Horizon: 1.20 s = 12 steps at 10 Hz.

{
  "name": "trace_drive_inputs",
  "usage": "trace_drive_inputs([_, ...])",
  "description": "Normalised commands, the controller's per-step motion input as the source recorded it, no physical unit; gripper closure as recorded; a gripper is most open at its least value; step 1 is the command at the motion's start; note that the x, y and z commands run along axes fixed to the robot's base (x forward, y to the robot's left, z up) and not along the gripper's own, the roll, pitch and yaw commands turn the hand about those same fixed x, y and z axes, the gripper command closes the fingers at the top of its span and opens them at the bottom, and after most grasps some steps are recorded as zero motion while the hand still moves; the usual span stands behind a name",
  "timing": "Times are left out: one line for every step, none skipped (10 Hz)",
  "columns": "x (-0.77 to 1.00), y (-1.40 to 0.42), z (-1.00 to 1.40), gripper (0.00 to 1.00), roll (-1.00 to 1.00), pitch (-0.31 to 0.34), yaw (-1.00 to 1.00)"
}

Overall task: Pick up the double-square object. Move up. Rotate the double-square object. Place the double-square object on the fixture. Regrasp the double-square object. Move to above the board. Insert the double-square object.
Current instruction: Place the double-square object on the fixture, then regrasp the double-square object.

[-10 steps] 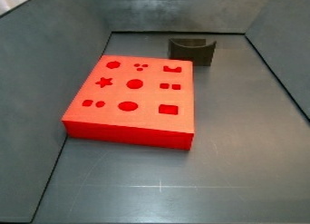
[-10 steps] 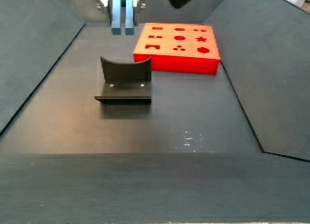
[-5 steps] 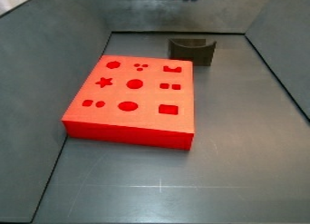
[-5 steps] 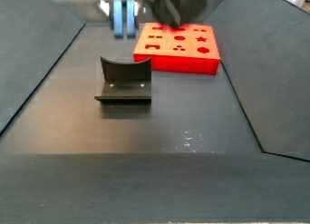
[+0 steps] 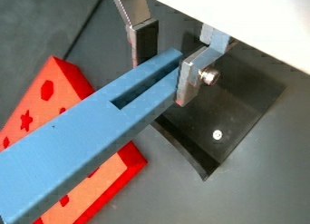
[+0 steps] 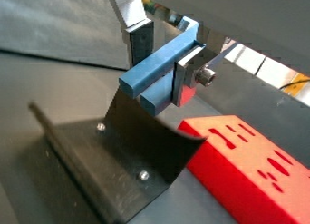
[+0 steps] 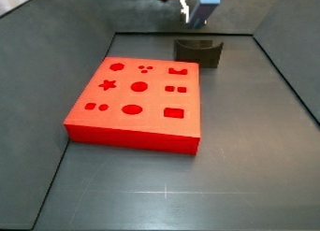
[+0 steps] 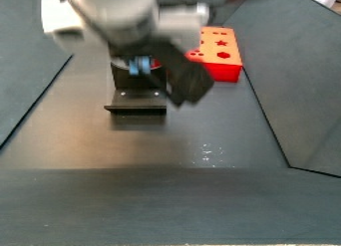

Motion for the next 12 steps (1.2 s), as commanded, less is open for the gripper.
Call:
trace_drive_inputs([0.16,0.10,-1.00,1.00,-0.64,0.055,-0.12])
trace_drive_inputs([0.17,0.11,-1.00,1.00,-0.47,0.051,-0.12])
trace_drive_inputs([0.18,0.11,-1.00,1.00,-0.28,0.050,-0.11])
trace_drive_inputs([0.18,0.11,-1.00,1.00,-0.23,0.042,-0.11])
trace_drive_inputs([0.15,0.10,-0.83,1.00,-0.19,0.024,-0.11])
trace_drive_inputs([0.13,0.08,-0.65,1.00,-0.18,0.017,-0.10])
trace_drive_inputs([0.11,0.08,-0.49,1.00,-0.16,0.018,-0.10])
trace_drive_inputs([0.09,0.06,-0.46,1.00,-0.12,0.012,-0.09])
trace_drive_inputs([0.00,0.00,0.00,0.00,0.00,0.000,0.00])
trace_drive_inputs([0.00,0.00,1.00,0.00,-0.02,-0.044,-0.05])
trace_drive_inputs([-0.01,0.00,1.00,0.00,-0.01,-0.041,-0.04])
trace_drive_inputs([-0.03,0.00,1.00,0.00,0.00,-0.032,-0.02])
